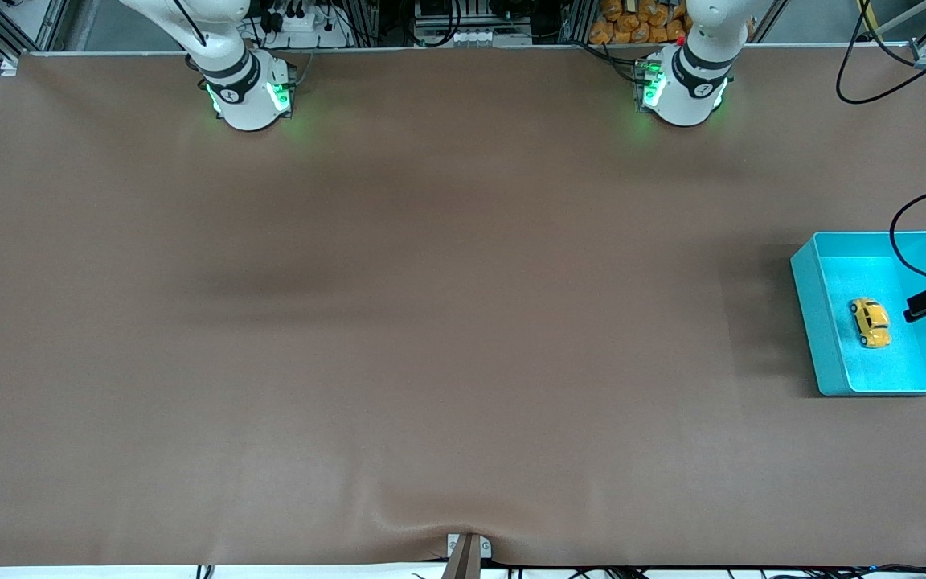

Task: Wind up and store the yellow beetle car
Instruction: 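Raise the left gripper up out of the turquoise bin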

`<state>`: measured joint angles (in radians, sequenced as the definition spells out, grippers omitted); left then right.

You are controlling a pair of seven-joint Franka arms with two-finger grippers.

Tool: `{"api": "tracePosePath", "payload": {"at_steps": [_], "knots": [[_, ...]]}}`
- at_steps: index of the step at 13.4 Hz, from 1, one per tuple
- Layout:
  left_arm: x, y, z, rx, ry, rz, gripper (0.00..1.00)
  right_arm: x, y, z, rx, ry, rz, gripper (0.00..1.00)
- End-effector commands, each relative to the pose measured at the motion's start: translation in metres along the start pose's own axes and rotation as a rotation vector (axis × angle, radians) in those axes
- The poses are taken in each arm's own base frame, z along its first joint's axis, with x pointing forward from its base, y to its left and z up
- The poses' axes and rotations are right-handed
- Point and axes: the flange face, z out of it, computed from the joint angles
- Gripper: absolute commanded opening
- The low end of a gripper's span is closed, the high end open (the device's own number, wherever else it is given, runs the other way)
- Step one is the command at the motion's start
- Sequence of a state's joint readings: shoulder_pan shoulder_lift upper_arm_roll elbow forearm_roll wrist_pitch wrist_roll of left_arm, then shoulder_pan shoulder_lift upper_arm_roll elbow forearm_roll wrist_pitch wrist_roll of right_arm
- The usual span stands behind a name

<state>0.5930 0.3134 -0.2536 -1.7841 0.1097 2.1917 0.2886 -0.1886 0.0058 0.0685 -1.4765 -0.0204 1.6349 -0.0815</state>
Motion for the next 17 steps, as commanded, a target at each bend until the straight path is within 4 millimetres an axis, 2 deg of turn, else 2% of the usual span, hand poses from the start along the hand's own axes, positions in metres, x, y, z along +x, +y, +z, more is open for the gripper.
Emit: {"api": "tracePosePath", "payload": {"at_steps": [1, 5, 8, 12, 15, 17], "knots": [[-0.003, 0.040, -0.041, 0.011, -0.026, -0.023, 1.00, -0.008, -0.006, -0.008, -0.005, -0.013, 0.012, 1.00], [-0.004, 0.081, -0.091, 0.022, -0.046, -0.035, 1.00, -0.010, -0.016, -0.004, 0.003, -0.044, -0.006, 1.00], [-0.004, 0.133, -0.120, 0.019, -0.079, -0.006, 1.00, -0.015, -0.022, 0.005, 0.014, -0.108, -0.017, 1.00], [-0.024, 0.186, -0.169, -0.009, -0.096, 0.014, 1.00, -0.016, -0.027, 0.010, 0.024, -0.129, -0.025, 1.00], [-0.031, 0.234, -0.202, -0.007, -0.076, -0.017, 1.00, -0.016, -0.032, 0.014, 0.026, -0.135, -0.033, 1.00], [-0.032, 0.252, -0.229, -0.011, -0.091, 0.006, 1.00, -0.016, -0.032, 0.013, 0.028, -0.132, -0.033, 1.00]]}}
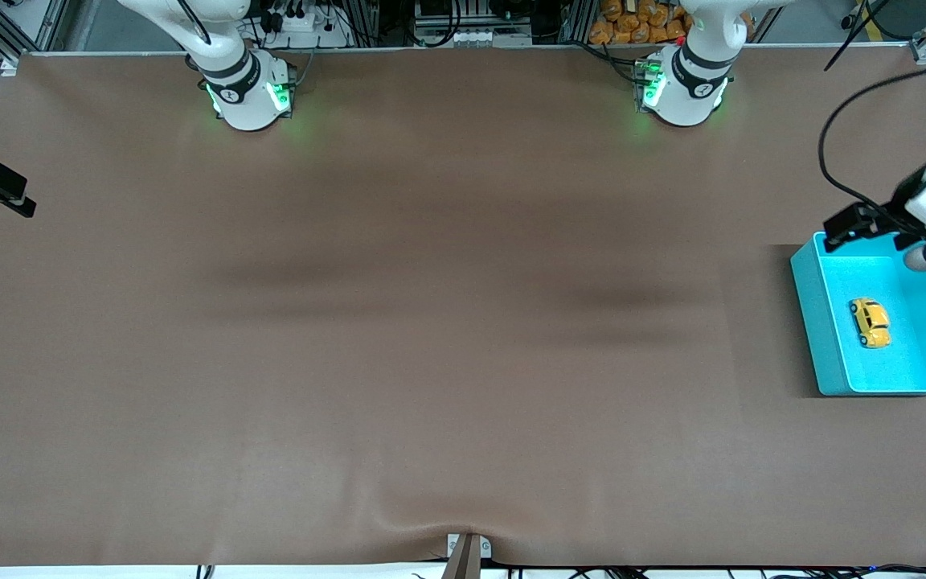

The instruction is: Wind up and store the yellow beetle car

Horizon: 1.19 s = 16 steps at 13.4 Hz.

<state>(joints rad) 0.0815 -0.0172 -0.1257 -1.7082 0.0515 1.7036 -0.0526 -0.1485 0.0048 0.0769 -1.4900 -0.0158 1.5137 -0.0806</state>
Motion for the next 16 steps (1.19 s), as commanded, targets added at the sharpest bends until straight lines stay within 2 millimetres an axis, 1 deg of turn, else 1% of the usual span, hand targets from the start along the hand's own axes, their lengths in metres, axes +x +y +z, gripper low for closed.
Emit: {"api": "tracePosePath", "payload": {"at_steps": [1, 3, 4, 6, 8, 16], "knots": [[-0.005, 0.016, -0.042, -0.018, -0.011, 0.010, 1.00, -0.003, -0.004, -0.001, 0.015, -0.001, 0.014, 1.00], [-0.012, 0.035, -0.061, -0.020, -0.015, 0.047, 1.00, -0.004, 0.000, -0.002, 0.015, 0.001, 0.019, 1.00], [-0.015, 0.043, -0.065, -0.031, -0.028, 0.059, 1.00, -0.004, 0.004, -0.002, 0.015, 0.002, 0.019, 1.00], [-0.020, 0.049, -0.069, -0.046, -0.046, 0.078, 1.00, -0.004, 0.004, -0.002, 0.015, 0.002, 0.019, 1.00], [-0.022, 0.050, -0.080, -0.064, -0.049, 0.080, 1.00, -0.004, 0.004, -0.003, 0.015, 0.004, 0.019, 1.00], [-0.024, 0.045, -0.084, -0.063, -0.056, 0.072, 1.00, -0.004, 0.005, -0.006, 0.015, 0.013, 0.026, 1.00]]}}
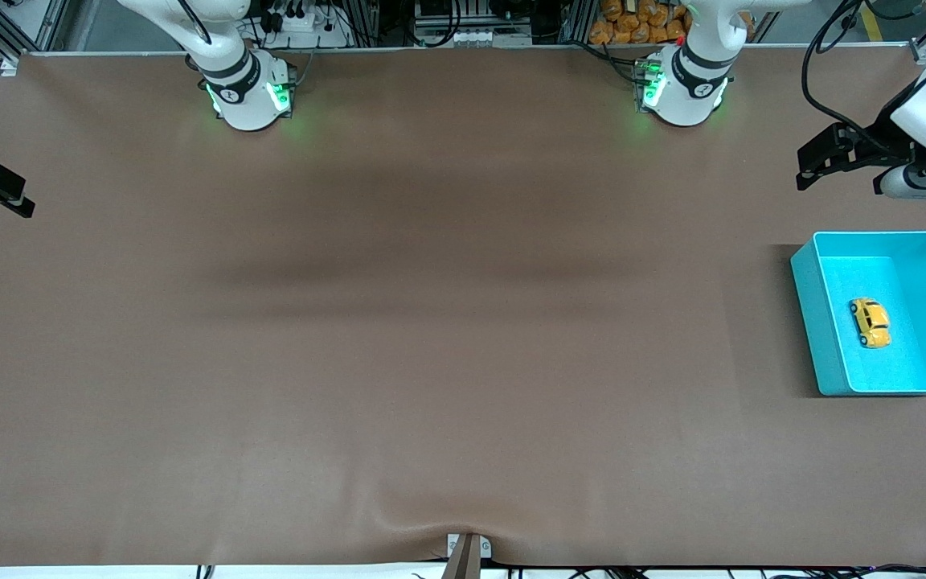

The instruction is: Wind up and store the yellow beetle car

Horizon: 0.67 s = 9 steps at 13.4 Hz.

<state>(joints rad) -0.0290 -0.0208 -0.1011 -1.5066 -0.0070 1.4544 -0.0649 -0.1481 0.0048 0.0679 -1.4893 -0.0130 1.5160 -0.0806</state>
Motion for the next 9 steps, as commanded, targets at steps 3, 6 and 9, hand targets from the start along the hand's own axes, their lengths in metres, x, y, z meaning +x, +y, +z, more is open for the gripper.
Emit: {"api": "tracePosePath", "payload": {"at_steps": [3, 6, 9], "knots": [[-0.003, -0.017, -0.011, -0.007, -0.024, -0.025, 1.00, -0.004, 0.001, -0.005, 0.013, 0.008, 0.018, 1.00], [-0.004, -0.022, -0.011, -0.008, -0.030, 0.010, 1.00, -0.004, 0.000, -0.006, 0.013, 0.013, 0.018, 1.00], [-0.005, -0.024, -0.012, -0.009, -0.028, 0.016, 1.00, -0.004, 0.000, -0.006, 0.013, 0.013, 0.018, 1.00]]}}
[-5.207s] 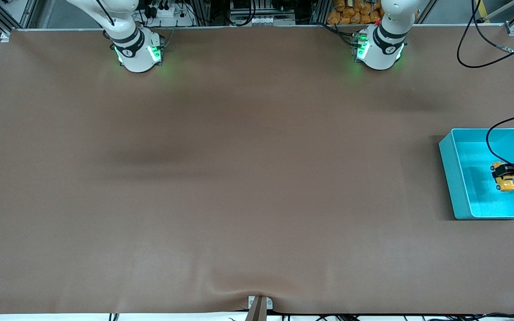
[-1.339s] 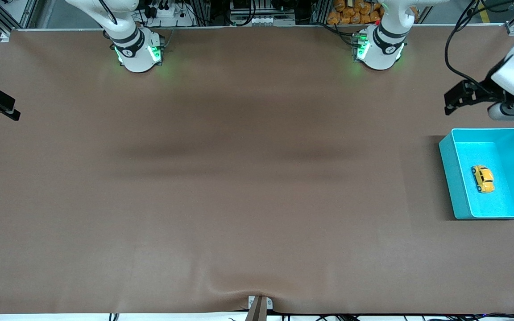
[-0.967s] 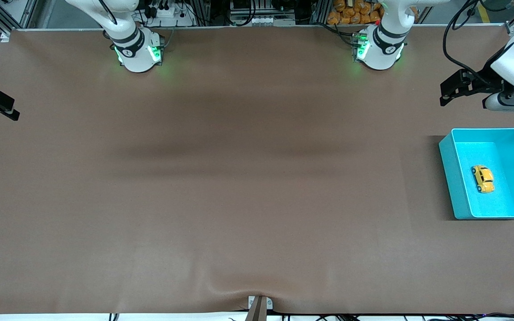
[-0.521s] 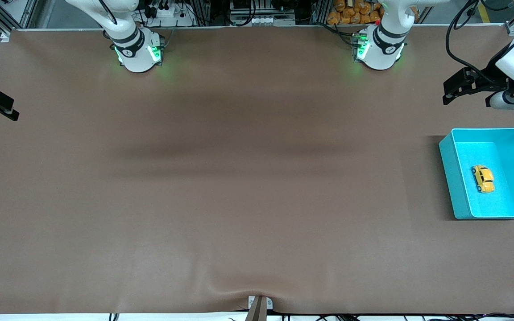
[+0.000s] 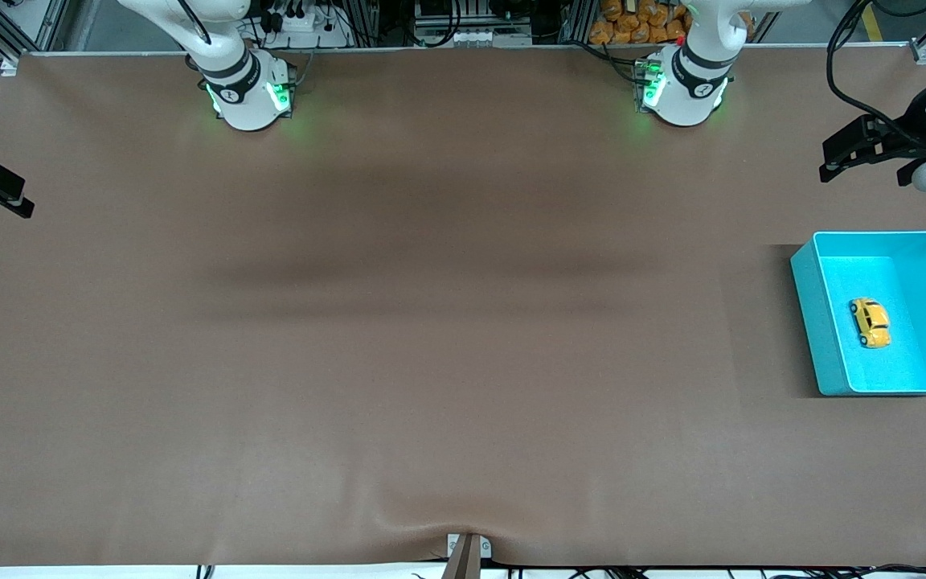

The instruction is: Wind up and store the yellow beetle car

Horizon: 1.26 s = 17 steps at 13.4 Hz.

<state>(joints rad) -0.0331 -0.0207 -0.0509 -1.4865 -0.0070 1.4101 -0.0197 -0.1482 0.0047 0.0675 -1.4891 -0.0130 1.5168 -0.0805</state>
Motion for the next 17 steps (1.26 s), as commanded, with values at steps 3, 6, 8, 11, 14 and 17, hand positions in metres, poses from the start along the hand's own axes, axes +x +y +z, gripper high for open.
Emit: {"api": "tracePosePath", "payload": {"at_steps": [3, 6, 8, 11, 14, 17], "knots": [[-0.0007, 0.0003, -0.0060, -0.009, -0.006, 0.019, 1.00, -0.0034, -0.0001, -0.0051, 0.013, 0.010, 0.017, 1.00], [0.0010, -0.0010, -0.0037, -0.012, -0.010, 0.019, 1.00, -0.0038, -0.0001, -0.0060, 0.013, 0.012, 0.017, 1.00], [0.0010, -0.0006, -0.0030, -0.009, -0.012, 0.016, 1.00, -0.0038, -0.0001, -0.0060, 0.013, 0.012, 0.017, 1.00], [0.0010, 0.0008, -0.0030, -0.007, -0.012, 0.011, 1.00, -0.0034, -0.0001, -0.0051, 0.013, 0.010, 0.017, 1.00], [0.0015, 0.0035, -0.0015, -0.008, -0.015, 0.009, 1.00, -0.0034, 0.0008, -0.0051, 0.013, 0.010, 0.019, 1.00], [0.0033, 0.0018, 0.0016, -0.009, -0.021, 0.011, 1.00, -0.0036, 0.0008, -0.0050, 0.013, 0.009, 0.017, 1.00]]}}
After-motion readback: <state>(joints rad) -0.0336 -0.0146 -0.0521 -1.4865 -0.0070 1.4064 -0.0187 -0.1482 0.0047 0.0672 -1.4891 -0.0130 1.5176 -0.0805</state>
